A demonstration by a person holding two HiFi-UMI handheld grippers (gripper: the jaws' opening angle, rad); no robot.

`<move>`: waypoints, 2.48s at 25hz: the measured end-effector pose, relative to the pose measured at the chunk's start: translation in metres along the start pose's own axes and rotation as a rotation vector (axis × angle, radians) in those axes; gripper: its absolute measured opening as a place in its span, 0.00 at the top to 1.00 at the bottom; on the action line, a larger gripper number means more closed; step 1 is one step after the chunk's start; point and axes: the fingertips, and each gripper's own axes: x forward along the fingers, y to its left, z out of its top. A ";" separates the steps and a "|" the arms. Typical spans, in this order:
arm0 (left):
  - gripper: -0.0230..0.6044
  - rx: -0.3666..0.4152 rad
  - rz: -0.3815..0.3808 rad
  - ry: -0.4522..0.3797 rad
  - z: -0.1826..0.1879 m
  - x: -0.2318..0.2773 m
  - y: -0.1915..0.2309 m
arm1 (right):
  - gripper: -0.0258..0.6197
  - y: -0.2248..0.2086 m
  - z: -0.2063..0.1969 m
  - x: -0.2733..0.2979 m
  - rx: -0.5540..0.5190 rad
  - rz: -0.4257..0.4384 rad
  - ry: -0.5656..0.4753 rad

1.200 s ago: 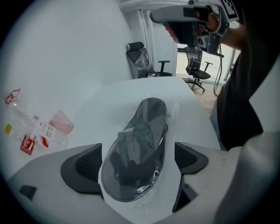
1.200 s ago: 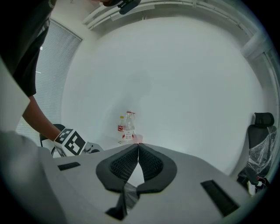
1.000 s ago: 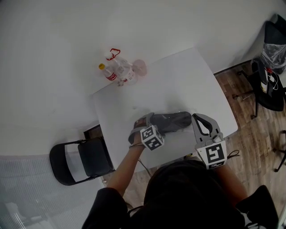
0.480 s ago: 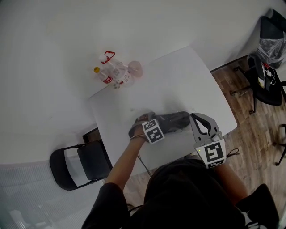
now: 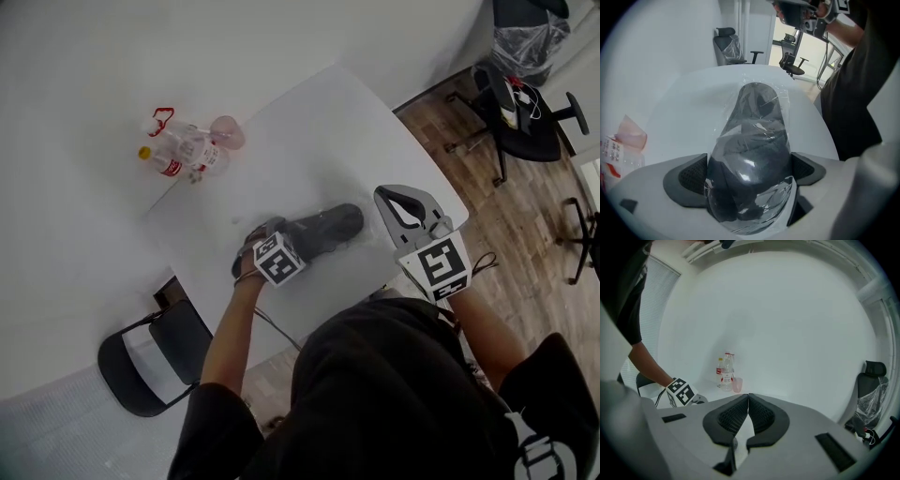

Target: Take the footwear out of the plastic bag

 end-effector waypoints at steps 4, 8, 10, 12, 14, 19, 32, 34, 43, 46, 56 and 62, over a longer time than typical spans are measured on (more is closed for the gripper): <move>0.09 -0.031 0.001 -0.111 0.004 -0.014 -0.006 | 0.93 -0.020 -0.001 -0.011 -0.029 -0.009 0.018; 0.10 -0.052 -0.012 -0.178 0.003 -0.028 -0.011 | 0.93 -0.031 -0.003 -0.017 -0.026 -0.019 0.025; 0.10 -0.048 0.007 -0.208 0.003 -0.039 -0.012 | 0.93 -0.030 -0.004 -0.019 -0.030 -0.015 0.024; 0.14 -0.042 0.036 -0.237 0.007 -0.049 -0.011 | 0.93 -0.029 -0.005 -0.023 -0.033 -0.009 0.021; 0.29 -0.056 0.046 -0.260 0.008 -0.054 -0.013 | 0.93 -0.027 -0.008 -0.027 -0.024 0.002 0.027; 0.32 -0.089 -0.002 -0.271 0.002 -0.058 -0.024 | 0.93 -0.018 -0.006 -0.019 -0.005 0.058 0.036; 0.37 -0.110 -0.007 -0.483 0.007 -0.121 -0.041 | 0.93 0.032 -0.014 -0.009 -0.254 0.290 0.091; 0.38 -0.111 0.004 -0.509 0.006 -0.132 -0.041 | 0.93 0.035 -0.009 -0.010 -0.309 0.338 0.092; 0.38 -0.135 -0.106 -0.657 0.003 -0.171 -0.051 | 0.80 0.057 0.026 -0.019 -0.560 0.598 0.115; 0.38 -0.130 -0.156 -0.652 -0.011 -0.172 -0.059 | 0.79 0.074 0.029 -0.021 -0.683 0.672 0.136; 0.39 -0.157 -0.242 -0.770 -0.018 -0.205 -0.059 | 0.78 0.110 0.029 -0.032 -0.946 0.829 0.105; 0.39 -0.158 -0.297 -0.828 -0.019 -0.220 -0.065 | 0.75 0.130 0.024 -0.032 -1.089 0.885 0.103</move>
